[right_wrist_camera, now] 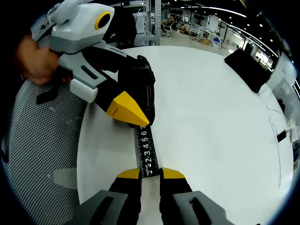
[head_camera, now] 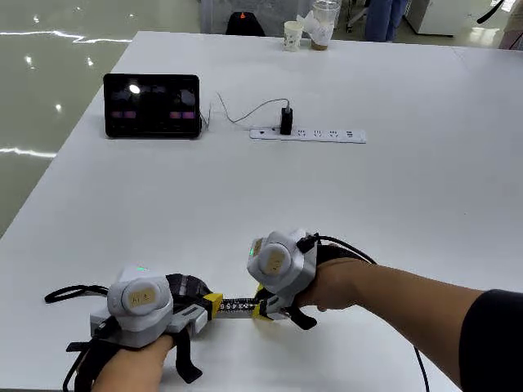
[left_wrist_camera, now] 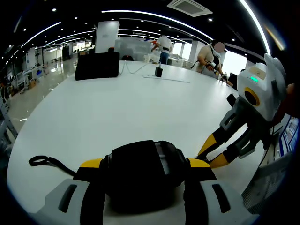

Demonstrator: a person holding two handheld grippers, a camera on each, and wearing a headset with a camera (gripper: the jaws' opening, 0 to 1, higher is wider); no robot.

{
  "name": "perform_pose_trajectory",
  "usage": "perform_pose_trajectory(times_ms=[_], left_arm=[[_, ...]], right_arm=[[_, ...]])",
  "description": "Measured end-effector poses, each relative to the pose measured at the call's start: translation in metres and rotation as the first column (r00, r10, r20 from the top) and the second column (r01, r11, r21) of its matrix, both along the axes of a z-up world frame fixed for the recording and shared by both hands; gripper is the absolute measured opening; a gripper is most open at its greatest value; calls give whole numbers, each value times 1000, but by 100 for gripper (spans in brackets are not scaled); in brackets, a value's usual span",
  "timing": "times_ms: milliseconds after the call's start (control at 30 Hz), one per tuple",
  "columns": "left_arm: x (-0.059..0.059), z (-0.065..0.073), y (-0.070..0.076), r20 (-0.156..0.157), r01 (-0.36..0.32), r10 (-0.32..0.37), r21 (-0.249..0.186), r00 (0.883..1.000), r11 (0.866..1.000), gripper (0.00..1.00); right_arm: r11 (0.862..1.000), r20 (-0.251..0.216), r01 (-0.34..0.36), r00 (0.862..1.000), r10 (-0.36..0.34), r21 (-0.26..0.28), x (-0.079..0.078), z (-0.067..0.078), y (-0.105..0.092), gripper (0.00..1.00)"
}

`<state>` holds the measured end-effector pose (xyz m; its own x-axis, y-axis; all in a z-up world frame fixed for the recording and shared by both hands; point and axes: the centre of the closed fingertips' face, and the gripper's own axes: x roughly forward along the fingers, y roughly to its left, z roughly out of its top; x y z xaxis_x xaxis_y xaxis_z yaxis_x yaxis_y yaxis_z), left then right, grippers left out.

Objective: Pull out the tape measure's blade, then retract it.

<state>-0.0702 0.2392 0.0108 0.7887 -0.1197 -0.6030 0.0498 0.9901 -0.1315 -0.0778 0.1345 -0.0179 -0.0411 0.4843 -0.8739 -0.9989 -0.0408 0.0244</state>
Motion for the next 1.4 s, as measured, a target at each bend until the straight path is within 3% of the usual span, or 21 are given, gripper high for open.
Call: perform_pose_trajectory(times_ms=[333, 1400], left_arm=[[0, 0, 1, 0, 0, 0, 0, 1000, 1000, 63], [0, 0, 0, 0, -3, 3, -8, 1000, 1000, 63]], right_arm=[[999, 9, -32, 999, 32, 15, -2, 1, 6, 11], [998, -11, -13, 1000, 13, 57, -4, 1, 23, 11]])
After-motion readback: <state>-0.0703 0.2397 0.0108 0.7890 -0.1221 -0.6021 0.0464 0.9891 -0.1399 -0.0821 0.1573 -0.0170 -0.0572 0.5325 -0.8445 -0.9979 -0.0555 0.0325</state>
